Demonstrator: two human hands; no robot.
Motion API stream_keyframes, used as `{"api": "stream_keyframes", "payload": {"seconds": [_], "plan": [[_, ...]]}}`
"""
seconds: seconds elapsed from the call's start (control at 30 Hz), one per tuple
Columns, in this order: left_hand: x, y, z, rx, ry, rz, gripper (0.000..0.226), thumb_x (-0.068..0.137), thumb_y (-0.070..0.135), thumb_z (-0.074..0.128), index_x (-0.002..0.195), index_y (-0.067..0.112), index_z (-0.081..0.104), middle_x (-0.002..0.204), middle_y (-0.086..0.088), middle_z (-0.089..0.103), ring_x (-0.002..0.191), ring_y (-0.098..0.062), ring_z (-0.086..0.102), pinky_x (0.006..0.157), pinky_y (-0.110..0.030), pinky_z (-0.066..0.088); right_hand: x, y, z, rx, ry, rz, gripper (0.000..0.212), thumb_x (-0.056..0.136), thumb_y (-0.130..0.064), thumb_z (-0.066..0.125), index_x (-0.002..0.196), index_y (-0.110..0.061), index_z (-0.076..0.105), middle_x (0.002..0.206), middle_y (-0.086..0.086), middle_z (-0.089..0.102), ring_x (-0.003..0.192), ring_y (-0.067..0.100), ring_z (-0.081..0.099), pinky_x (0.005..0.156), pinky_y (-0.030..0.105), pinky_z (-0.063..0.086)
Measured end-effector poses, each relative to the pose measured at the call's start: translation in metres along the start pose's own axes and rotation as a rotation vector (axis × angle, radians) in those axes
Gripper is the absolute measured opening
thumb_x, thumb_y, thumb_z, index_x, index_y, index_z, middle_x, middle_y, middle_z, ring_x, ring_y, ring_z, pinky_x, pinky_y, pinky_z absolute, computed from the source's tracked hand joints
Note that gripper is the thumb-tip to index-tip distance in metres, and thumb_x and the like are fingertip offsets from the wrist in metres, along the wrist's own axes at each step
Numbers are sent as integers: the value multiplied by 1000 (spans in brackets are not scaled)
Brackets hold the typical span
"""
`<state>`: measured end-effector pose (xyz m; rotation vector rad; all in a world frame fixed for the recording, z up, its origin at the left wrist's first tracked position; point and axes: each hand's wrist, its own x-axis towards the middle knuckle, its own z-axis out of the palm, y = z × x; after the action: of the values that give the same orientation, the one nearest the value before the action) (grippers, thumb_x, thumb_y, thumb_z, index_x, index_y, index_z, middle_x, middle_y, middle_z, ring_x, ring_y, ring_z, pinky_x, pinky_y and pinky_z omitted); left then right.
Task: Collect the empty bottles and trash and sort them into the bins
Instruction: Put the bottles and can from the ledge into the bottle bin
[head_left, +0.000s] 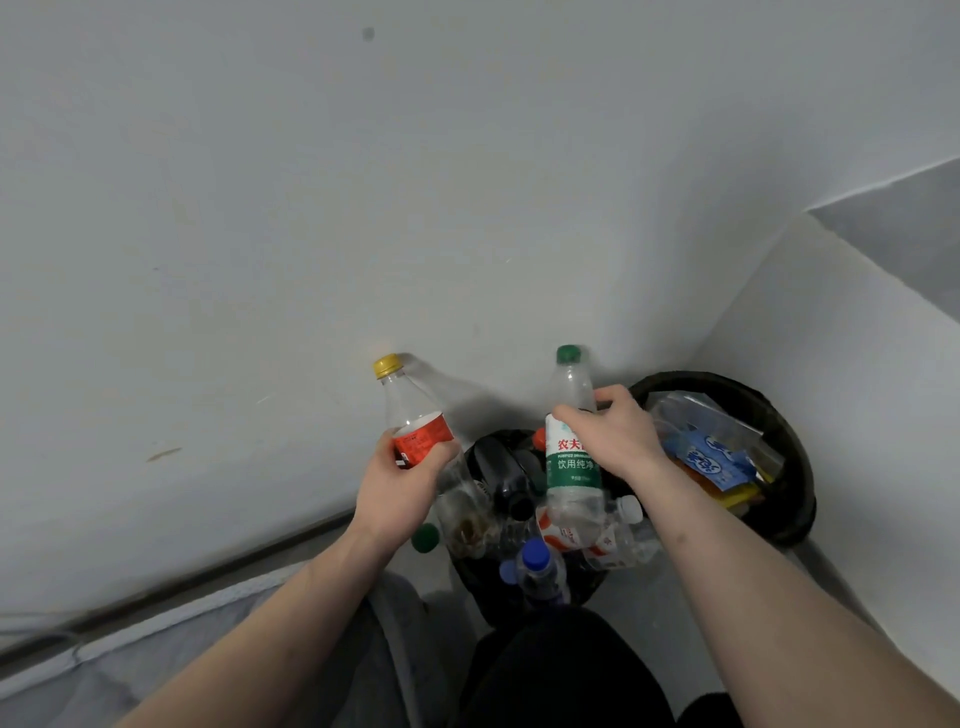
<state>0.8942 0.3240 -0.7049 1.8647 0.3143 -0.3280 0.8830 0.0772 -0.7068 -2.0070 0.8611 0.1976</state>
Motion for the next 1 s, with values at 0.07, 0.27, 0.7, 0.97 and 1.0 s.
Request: {"api": "stream_keyframes", "payload": {"seconds": [0.07, 0.27, 0.7, 0.97, 1.0], "plan": [[0, 1, 1, 16, -9, -7, 34, 81, 41, 79, 107, 25, 63, 85, 8, 67, 73, -6, 63, 65, -25, 44, 0, -4, 5, -89, -35, -31, 67, 69, -57, 70, 127, -25, 57, 115, -2, 66, 95, 18, 60, 75, 31, 47], [0, 1, 1, 57, -51, -25, 33, 84, 37, 78, 108, 21, 63, 85, 7, 65, 58, 8, 60, 56, -15, 42, 3, -5, 18, -271, -117, -46, 83, 60, -69, 65, 134, -30, 63, 121, -4, 69, 105, 19, 65, 89, 38, 57], [-2, 3, 1, 52, -60, -48, 35, 83, 39, 78, 109, 23, 61, 94, 3, 68, 83, -9, 65, 65, -23, 44, 4, -9, 30, -429, -143, -118, 78, 75, -52, 78, 145, -30, 52, 138, -3, 61, 120, 21, 61, 93, 34, 51], [1, -1, 1, 48, -70, -48, 38, 81, 42, 78, 110, 26, 59, 98, 2, 68, 88, -13, 66, 69, -27, 47, 2, -6, 31, -474, -163, -133, 65, 79, -37, 76, 141, -30, 55, 129, -2, 65, 106, 19, 64, 79, 30, 52], [1, -1, 1, 44, -72, -46, 38, 81, 42, 78, 110, 26, 59, 98, 2, 68, 88, -13, 66, 69, -27, 47, 2, -6, 29, -468, -161, -135, 66, 79, -37, 76, 142, -30, 55, 130, -2, 64, 107, 19, 64, 80, 30, 52]]}}
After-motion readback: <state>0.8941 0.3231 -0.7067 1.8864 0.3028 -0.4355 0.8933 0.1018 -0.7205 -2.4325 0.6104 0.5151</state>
